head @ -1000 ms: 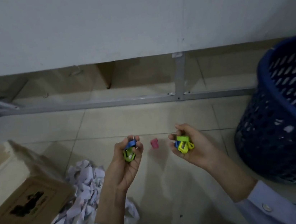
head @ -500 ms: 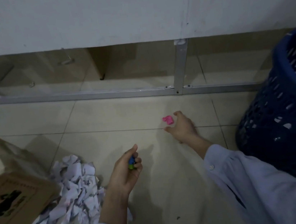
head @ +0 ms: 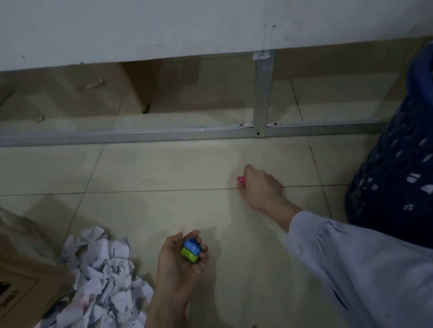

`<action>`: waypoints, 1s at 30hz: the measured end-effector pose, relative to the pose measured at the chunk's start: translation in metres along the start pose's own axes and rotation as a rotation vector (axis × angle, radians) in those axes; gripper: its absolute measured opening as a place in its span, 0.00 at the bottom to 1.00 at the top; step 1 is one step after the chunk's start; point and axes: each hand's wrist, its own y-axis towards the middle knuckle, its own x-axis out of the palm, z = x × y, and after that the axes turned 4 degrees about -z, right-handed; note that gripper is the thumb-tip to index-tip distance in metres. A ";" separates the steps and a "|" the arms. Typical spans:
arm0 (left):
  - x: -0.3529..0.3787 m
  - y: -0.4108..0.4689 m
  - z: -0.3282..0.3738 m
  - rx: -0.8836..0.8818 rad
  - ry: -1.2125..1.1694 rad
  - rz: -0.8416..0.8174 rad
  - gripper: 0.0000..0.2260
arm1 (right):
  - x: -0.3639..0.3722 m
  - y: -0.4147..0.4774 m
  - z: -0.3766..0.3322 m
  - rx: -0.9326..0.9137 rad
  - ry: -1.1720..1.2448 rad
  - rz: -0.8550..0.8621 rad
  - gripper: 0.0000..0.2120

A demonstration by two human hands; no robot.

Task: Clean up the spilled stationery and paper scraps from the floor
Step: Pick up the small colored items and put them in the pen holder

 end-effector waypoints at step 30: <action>0.278 -0.296 -0.015 0.576 0.255 -0.613 0.12 | -0.340 -0.338 0.026 -0.366 1.403 0.012 0.13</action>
